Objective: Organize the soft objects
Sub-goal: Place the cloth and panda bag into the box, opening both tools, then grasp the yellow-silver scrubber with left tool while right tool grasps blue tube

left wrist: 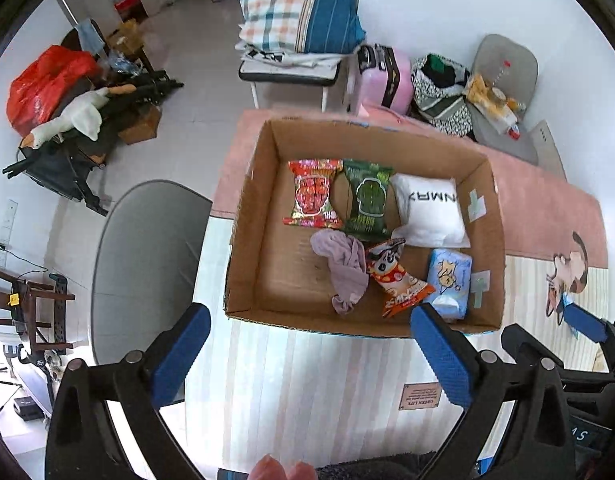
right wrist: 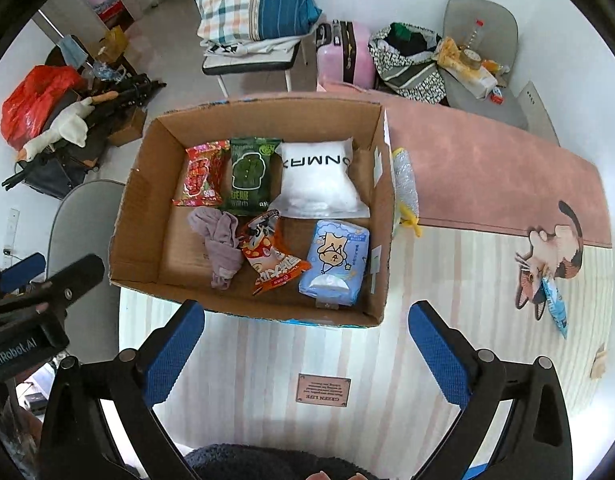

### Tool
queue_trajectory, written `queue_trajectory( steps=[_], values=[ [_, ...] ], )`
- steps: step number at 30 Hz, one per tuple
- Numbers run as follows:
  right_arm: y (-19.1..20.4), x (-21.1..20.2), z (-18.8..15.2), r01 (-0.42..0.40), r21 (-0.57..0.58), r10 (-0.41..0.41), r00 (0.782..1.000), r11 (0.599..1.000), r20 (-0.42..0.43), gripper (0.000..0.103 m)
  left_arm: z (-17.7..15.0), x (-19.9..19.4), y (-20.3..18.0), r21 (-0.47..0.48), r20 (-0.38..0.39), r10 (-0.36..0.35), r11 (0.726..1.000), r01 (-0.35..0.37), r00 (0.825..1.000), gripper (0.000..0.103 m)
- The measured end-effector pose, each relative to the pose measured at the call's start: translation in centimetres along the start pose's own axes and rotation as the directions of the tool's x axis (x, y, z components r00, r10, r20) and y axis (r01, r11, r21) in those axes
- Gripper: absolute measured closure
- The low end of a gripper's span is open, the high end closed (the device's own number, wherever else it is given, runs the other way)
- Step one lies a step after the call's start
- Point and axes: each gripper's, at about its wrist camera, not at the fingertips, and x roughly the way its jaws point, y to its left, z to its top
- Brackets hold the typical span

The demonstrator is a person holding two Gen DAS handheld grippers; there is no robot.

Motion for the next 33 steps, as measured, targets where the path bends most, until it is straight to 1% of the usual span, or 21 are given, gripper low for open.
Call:
queue_trajectory(
  steps=[5,7,9,10,11,13,15,17,18,20,21,23,24,25,26,27,29,30,31,32,33],
  values=[
    [-1.1,-1.4,-0.2,-0.047,0.004,0.047,0.999,0.999,0.020,0.000,0.0,-1.2,-1.3,0.005,0.021,0.020,1.000,-0.020,1.000,0.000],
    [-1.8,-1.7,-0.3,-0.071,0.011,0.071,0.997,0.997,0.023,0.000,0.2,-1.6,-2.4,0.020,0.032,0.033,0.999,-0.034,0.999,0.000],
    [-3.1,-2.0,-0.3,-0.109,0.037,0.108,0.994,0.993,0.030,0.000,0.4,-2.0,-3.9,0.049,0.042,0.053,0.997,-0.055,0.998,0.000],
    [-4.0,-2.1,-0.3,-0.127,0.054,0.126,0.991,0.990,0.037,0.000,0.7,-2.1,-5.5,0.082,0.052,0.074,0.994,-0.079,0.996,0.000],
    [-5.2,-2.2,-0.4,-0.142,0.077,0.139,0.989,0.987,0.044,0.000,0.9,-2.1,-6.9,0.115,0.058,0.077,0.990,-0.083,0.995,0.000],
    [-8.5,-2.5,-0.6,-0.141,0.130,0.135,0.990,0.982,0.051,0.000,1.5,-1.9,-9.8,0.166,0.059,0.087,0.981,-0.096,0.994,0.000],
    [-11.8,-2.6,-0.8,-0.121,0.179,0.112,0.992,0.976,0.057,0.000,2.7,-1.0,-14.1,0.241,0.042,0.067,0.968,-0.076,0.997,0.000],
    [-16.3,-2.3,-1.1,-0.068,0.249,0.057,0.997,0.966,0.053,0.000,4.0,0.3,-17.9,0.306,0.020,0.070,0.949,-0.073,0.997,0.000],
    [-18.5,-2.0,-1.2,-0.043,0.282,0.031,0.998,0.959,0.045,0.000,5.0,1.6,-20.8,0.357,-0.001,0.075,0.932,-0.069,0.997,0.000],
    [-23.6,-1.0,-1.6,0.013,0.358,-0.023,0.999,0.934,0.026,0.000,6.4,3.9,-24.8,0.424,-0.028,0.087,0.903,-0.067,0.996,0.000],
    [-26.1,-0.4,-1.8,0.047,0.389,-0.052,0.999,0.920,0.002,0.000,7.1,5.6,-27.0,0.463,-0.066,0.090,0.885,-0.050,0.994,0.000],
    [-30.7,0.9,-2.0,0.084,0.439,-0.076,0.996,0.895,-0.035,0.000,8.3,9.2,-30.6,0.513,-0.122,0.144,0.856,-0.062,0.982,0.000],
    [-32.9,1.7,-2.1,0.117,0.456,-0.098,0.993,0.882,-0.066,0.000,8.8,11.3,-32.3,0.534,-0.166,0.152,0.845,-0.041,0.974,0.000],
    [-34.9,2.5,-2.2,0.134,0.468,-0.104,0.991,0.874,-0.090,0.000,9.4,13.9,-34.0,0.548,-0.205,0.186,0.835,-0.045,0.961,0.000],
    [-36.4,3.2,-2.4,0.142,0.479,-0.103,0.989,0.867,-0.106,0.000,9.6,15.4,-34.9,0.558,-0.225,0.212,0.828,-0.052,0.951,0.000],
    [-38.2,4.2,-2.5,0.160,0.486,-0.104,0.985,0.859,-0.141,0.000,9.9,17.5,-35.8,0.568,-0.260,0.241,0.821,-0.054,0.935,0.000],
    [-40.8,6.0,-2.4,0.184,0.481,-0.104,0.977,0.857,-0.188,0.000,10.1,21.0,-37.2,0.588,-0.275,0.317,0.802,-0.102,0.908,0.000],
    [-41.8,6.8,-2.4,0.197,0.479,-0.107,0.972,0.856,-0.209,0.000,10.1,22.0,-38.2,0.626,-0.204,0.382,0.759,-0.180,0.901,0.000],
    [-42.8,7.8,-2.3,0.212,0.468,-0.110,0.966,0.858,-0.235,0.000,10.2,22.8,-39.4,0.657,-0.177,0.387,0.731,-0.184,0.905,0.000],
    [-43.6,8.9,-2.2,0.222,0.458,-0.108,0.959,0.861,-0.263,0.000,10.2,23.8,-40.0,0.664,-0.216,0.384,0.732,-0.153,0.898,0.000],
    [-44.2,9.9,-2.0,0.232,0.447,-0.108,0.952,0.864,-0.286,0.000,10.1,25.0,-40.4,0.662,-0.256,0.404,0.735,-0.145,0.878,0.000]
  ],
)
